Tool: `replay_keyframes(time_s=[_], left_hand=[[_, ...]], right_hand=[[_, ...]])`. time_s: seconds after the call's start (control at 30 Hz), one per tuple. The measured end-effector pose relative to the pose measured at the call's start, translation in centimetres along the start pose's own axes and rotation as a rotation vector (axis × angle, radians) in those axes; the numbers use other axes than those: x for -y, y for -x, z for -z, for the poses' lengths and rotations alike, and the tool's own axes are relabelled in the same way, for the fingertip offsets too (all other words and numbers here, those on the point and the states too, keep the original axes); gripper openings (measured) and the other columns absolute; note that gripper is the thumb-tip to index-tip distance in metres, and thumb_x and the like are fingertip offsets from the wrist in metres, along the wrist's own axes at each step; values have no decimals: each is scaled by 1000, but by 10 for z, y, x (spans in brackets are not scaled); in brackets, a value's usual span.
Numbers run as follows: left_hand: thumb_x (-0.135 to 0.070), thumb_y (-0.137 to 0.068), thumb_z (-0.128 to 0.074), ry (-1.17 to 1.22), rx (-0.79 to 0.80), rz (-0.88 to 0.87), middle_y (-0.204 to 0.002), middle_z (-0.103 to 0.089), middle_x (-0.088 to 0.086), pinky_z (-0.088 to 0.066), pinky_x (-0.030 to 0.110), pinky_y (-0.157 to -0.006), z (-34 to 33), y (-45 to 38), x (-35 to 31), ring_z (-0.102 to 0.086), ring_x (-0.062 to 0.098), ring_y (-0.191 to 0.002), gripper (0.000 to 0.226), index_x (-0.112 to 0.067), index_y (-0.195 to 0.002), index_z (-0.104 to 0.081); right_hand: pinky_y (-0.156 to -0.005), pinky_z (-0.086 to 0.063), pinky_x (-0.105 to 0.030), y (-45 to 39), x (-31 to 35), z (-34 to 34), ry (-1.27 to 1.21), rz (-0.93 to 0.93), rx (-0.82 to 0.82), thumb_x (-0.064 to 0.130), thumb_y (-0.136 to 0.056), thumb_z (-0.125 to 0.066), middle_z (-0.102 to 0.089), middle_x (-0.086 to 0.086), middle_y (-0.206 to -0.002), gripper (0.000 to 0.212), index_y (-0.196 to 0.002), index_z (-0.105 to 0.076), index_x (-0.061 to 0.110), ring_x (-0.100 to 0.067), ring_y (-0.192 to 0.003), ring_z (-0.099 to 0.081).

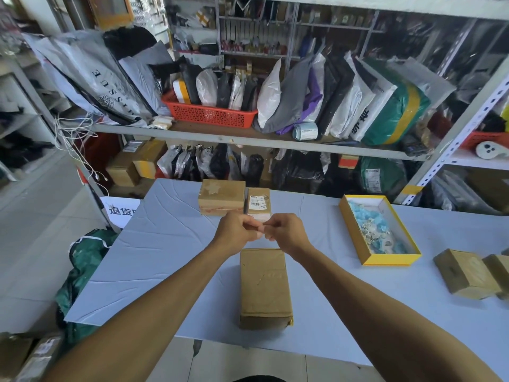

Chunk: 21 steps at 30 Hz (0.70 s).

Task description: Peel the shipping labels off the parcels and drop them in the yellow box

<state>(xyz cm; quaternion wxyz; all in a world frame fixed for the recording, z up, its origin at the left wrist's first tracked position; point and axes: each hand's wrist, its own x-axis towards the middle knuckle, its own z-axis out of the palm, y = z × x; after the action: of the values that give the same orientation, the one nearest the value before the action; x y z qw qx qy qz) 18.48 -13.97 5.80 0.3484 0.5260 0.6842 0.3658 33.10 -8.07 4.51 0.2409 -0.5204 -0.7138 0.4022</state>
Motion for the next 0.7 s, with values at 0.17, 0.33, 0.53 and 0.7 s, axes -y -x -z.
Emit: replay_keyframes(time_s=[0.17, 0.33, 0.53, 0.7], left_hand=[[-13, -85, -73, -152, -2, -95, -93, -73, 5, -51, 26, -74, -2, -2, 2, -66, 17, -86, 13, -10, -96, -76], [-7, -87, -69, -130, -50, -42, -95, -70, 9, -52, 21, -67, -5, -9, 7, -66, 22, -84, 14, -5, -98, -76], [-12, -89, -68, 5, 34, 93, -78, -69, 7, -50, 24, -66, -8, -6, 4, -64, 16, -72, 7, -6, -87, -71], [-14, -96, -57, 14, 51, 88, -79, -68, 6, -50, 21, -67, -14, -6, 6, -64, 17, -77, 15, -8, -86, -66]], right_hand=[[-63, -57, -19, 5, -6, 5, -203, -40, 71, 10, -95, -59, -72, -11, -81, 16, -100, -71, 1, -17, -69, -72], [-68, -56, -23, 1, -11, 5, 193, 134, 124, 20, -86, -70, -72, 6, -84, 16, -102, -71, 18, -8, -72, -66], [-59, -49, -9, 3, -7, 10, 258, 179, 122, 12, -90, -64, -71, -1, -77, 11, -88, -74, 8, -4, -63, -63], [-66, -56, -15, 5, -7, 12, 179, 116, 129, 14, -93, -61, -72, -4, -81, 15, -90, -71, 3, -8, -68, -68]])
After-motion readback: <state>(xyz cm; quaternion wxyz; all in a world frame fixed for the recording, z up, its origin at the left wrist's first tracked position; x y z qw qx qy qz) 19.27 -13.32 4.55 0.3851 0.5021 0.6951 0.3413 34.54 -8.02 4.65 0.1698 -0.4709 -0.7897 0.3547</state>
